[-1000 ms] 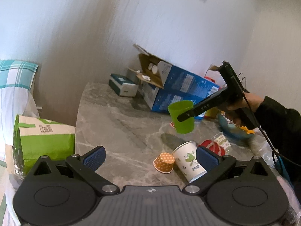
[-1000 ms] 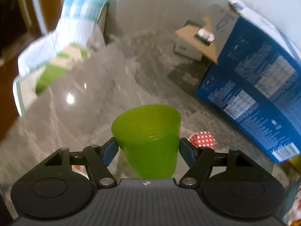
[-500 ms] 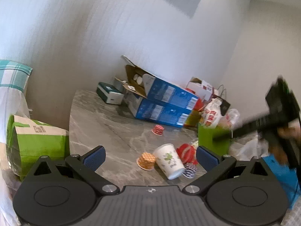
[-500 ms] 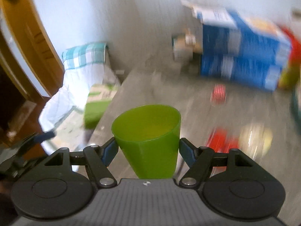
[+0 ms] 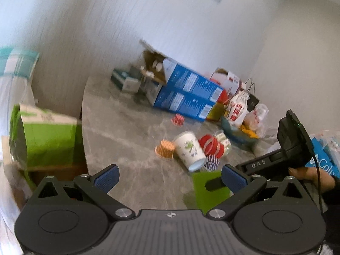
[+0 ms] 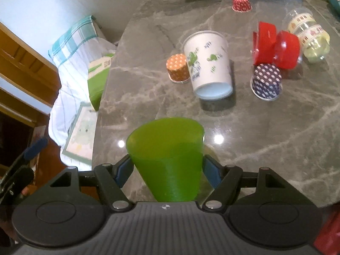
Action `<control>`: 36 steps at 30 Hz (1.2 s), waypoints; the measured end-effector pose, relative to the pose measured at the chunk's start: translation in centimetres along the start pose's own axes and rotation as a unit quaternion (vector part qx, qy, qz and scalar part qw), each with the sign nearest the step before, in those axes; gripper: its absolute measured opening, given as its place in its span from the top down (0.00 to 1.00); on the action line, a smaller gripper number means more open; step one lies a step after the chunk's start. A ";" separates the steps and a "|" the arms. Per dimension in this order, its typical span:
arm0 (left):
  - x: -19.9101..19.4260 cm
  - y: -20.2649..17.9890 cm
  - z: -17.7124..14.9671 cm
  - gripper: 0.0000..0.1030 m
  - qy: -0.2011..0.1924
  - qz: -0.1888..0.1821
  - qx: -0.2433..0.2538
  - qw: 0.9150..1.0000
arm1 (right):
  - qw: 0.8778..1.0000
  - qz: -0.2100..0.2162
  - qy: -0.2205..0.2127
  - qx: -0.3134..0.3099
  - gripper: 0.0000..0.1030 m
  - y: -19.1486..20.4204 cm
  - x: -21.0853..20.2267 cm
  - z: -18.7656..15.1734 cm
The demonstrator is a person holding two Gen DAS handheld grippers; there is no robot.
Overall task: Flip cup upright
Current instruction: 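Lift the green cup off the table with the right gripper, then grasp the green cup with the left gripper while the right gripper opens and releases it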
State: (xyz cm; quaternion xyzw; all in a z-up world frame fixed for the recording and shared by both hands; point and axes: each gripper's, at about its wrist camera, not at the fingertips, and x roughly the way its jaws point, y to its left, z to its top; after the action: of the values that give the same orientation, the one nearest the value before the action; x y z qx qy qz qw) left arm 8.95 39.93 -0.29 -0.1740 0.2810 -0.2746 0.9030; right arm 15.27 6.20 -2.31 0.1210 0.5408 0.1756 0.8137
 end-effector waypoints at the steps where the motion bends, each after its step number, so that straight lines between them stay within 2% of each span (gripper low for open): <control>1: 0.4 0.2 -0.1 0.00 0.009 0.001 -0.008 1.000 | 1.000 0.000 -0.004 0.002 0.30 0.0 0.3 0.0; 4: 2.1 0.8 -0.3 0.00 0.042 0.004 -0.029 0.999 | 1.000 -0.010 -0.015 -0.004 0.30 0.4 0.7 -0.8; 6: 3.5 1.6 -0.5 0.00 0.076 -0.008 -0.058 0.995 | 1.000 -0.012 -0.018 -0.010 0.30 0.5 1.2 -1.1; 8: 5.1 2.2 -0.8 0.00 0.114 -0.027 -0.101 0.988 | 1.000 -0.004 -0.026 -0.005 0.30 0.3 1.2 -1.2; 13: 7.6 2.3 -0.8 0.00 0.146 -0.037 -0.166 0.975 | 0.999 0.016 -0.047 0.001 0.30 -0.6 0.9 -1.9; 16: 9.5 1.7 -0.3 0.00 0.176 -0.055 -0.207 0.961 | 0.998 0.023 -0.058 -0.002 0.28 -0.8 0.8 -2.5; 23: 14.0 -0.8 -0.6 0.00 0.232 -0.019 -0.235 0.944 | 0.996 0.027 -0.076 -0.038 0.26 -0.2 0.7 -3.5; 28: 15.4 -2.0 -1.0 0.01 0.247 0.007 -0.245 0.937 | 0.993 0.011 -0.085 -0.077 0.25 0.1 0.1 -4.3; 32: 16.1 -2.5 -1.4 0.06 0.254 0.016 -0.257 0.932 | 0.992 0.016 -0.088 -0.083 0.25 -0.3 -0.1 -4.7; 36: 16.6 -3.2 -1.4 0.10 0.253 0.025 -0.253 0.934 | 0.992 0.027 -0.087 -0.083 0.25 -0.5 0.0 -5.0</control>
State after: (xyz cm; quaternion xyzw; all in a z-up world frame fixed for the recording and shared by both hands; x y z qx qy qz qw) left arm 18.33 27.28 -6.68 -0.3143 0.5645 -0.2067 0.7347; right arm 10.70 5.81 -4.40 0.0821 0.4479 0.2310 0.8598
